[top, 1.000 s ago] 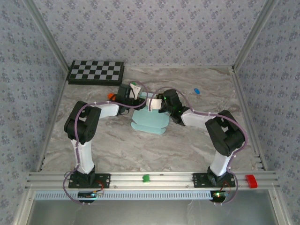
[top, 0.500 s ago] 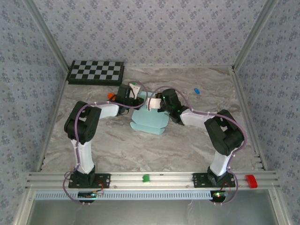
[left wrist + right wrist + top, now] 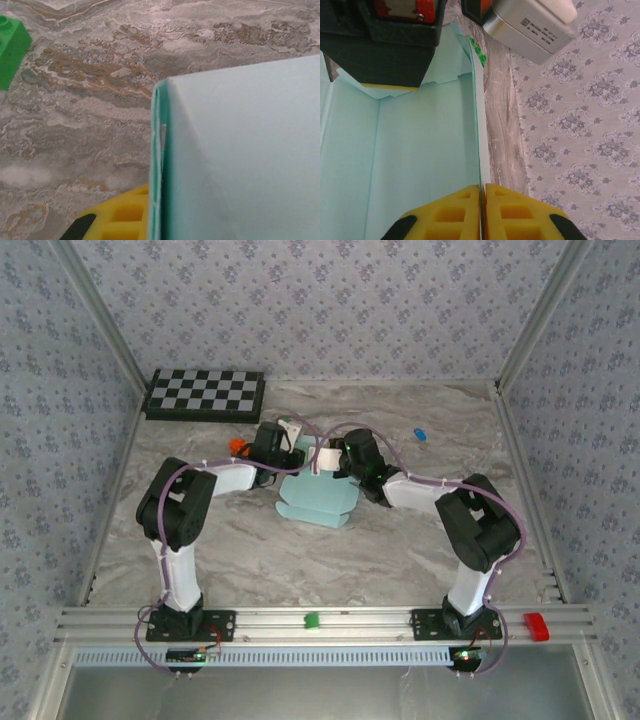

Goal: Fold the paper box

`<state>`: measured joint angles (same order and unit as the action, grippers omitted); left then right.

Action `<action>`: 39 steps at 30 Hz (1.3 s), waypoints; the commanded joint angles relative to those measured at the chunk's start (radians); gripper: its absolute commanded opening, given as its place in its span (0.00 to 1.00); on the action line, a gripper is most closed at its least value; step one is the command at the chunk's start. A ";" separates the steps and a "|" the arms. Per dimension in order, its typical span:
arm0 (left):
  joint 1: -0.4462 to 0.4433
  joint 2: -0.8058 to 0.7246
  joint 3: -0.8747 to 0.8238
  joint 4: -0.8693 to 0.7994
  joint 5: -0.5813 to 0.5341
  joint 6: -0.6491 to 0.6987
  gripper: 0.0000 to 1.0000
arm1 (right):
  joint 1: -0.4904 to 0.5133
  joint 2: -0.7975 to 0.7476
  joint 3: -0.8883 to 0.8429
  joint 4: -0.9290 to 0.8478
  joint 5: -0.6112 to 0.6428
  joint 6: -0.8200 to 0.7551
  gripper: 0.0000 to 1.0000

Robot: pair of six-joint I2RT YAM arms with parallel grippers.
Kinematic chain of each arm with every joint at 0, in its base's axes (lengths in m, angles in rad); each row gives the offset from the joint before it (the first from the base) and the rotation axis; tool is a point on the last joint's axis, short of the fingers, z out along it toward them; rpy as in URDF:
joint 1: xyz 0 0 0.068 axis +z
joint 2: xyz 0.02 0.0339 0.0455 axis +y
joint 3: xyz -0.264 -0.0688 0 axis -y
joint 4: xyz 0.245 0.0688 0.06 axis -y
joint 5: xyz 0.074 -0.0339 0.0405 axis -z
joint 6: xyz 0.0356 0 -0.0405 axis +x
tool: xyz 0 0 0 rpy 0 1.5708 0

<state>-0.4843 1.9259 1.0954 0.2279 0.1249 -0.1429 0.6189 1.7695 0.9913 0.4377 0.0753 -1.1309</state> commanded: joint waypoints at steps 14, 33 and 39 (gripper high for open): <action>-0.061 -0.136 0.089 -0.392 -0.343 -0.129 0.00 | 0.070 -0.220 0.021 -0.158 0.127 0.376 0.67; -0.087 -0.286 0.126 -0.725 -0.362 -0.445 0.00 | -0.066 -0.206 0.489 -1.009 -0.024 1.299 0.68; -0.087 -0.289 0.129 -0.743 -0.352 -0.454 0.00 | -0.079 -0.158 0.526 -0.988 -0.068 1.335 0.59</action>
<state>-0.5697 1.6741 1.2041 -0.4759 -0.2249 -0.5724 0.5323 1.5860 1.4719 -0.4770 0.0814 0.1207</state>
